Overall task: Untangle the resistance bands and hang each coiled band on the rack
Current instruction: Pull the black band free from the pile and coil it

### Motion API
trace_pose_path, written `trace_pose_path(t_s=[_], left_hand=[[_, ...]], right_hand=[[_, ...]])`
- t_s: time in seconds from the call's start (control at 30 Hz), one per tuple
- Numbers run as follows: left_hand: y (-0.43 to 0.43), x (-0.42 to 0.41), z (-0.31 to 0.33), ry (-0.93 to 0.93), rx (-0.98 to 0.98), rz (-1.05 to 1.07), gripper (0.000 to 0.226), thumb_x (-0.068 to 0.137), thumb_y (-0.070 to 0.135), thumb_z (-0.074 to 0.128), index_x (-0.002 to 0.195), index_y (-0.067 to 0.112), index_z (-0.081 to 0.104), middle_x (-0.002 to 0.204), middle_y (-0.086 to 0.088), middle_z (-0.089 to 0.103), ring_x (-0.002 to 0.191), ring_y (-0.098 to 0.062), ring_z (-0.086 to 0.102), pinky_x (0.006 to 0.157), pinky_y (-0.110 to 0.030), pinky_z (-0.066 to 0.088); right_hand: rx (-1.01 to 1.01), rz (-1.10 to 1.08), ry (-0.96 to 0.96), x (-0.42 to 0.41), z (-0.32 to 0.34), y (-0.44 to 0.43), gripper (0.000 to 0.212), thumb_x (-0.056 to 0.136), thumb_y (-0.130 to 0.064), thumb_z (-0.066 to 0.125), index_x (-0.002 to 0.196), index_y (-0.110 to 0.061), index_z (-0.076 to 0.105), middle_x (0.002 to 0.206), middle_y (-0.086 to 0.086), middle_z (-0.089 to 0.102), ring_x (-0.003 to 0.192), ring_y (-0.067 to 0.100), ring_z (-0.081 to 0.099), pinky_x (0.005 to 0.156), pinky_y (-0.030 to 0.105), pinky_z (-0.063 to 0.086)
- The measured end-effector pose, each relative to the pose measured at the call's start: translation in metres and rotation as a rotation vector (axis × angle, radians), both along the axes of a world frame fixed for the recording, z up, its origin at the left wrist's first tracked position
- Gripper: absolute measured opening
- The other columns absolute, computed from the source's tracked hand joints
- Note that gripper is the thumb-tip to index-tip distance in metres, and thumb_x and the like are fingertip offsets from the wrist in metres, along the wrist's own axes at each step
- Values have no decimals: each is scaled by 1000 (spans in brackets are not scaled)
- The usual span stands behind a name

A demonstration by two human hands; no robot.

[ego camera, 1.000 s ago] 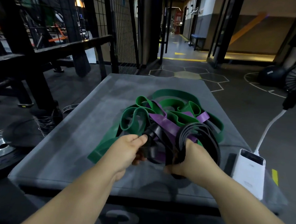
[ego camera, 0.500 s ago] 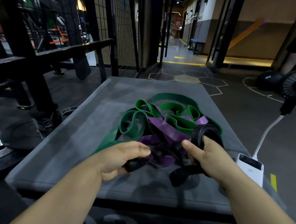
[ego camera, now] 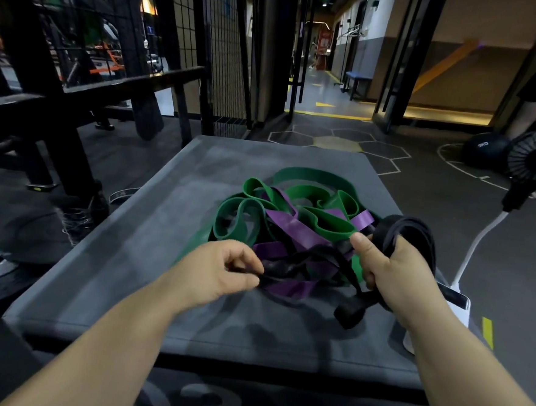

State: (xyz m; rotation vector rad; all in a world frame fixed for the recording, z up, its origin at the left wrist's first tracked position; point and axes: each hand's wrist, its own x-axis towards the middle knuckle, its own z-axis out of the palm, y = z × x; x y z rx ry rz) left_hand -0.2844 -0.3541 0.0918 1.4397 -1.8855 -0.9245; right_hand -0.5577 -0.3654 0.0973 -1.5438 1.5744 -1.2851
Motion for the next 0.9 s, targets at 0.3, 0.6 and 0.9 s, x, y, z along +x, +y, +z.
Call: trace_pose_path(t_s=[0.3, 0.6, 0.9], left_hand=[[6, -18, -3, -440, -30, 162, 21, 73, 41, 76, 92, 38, 69, 60, 11, 53, 54, -5, 50, 49, -20, 33], [-4, -16, -8, -189, -18, 162, 27, 75, 37, 80, 73, 21, 58, 71, 3, 59, 63, -12, 54, 62, -31, 42], [3, -18, -1, 465, 289, 121, 32, 91, 47, 50, 101, 17, 52, 73, -2, 43, 57, -9, 35, 49, -20, 29]], right_hand=[[-17, 75, 89, 7, 0, 4, 20, 85, -43, 69, 83, -28, 57, 47, -24, 54, 52, -3, 51, 60, 17, 39], [29, 59, 73, 9, -1, 2, 26, 84, -43, 71, 83, -21, 57, 46, -13, 55, 45, 1, 49, 59, 27, 41], [29, 71, 109, 9, -2, 2, 23, 87, -42, 69, 78, -26, 54, 47, -17, 55, 45, -6, 50, 51, 12, 37]])
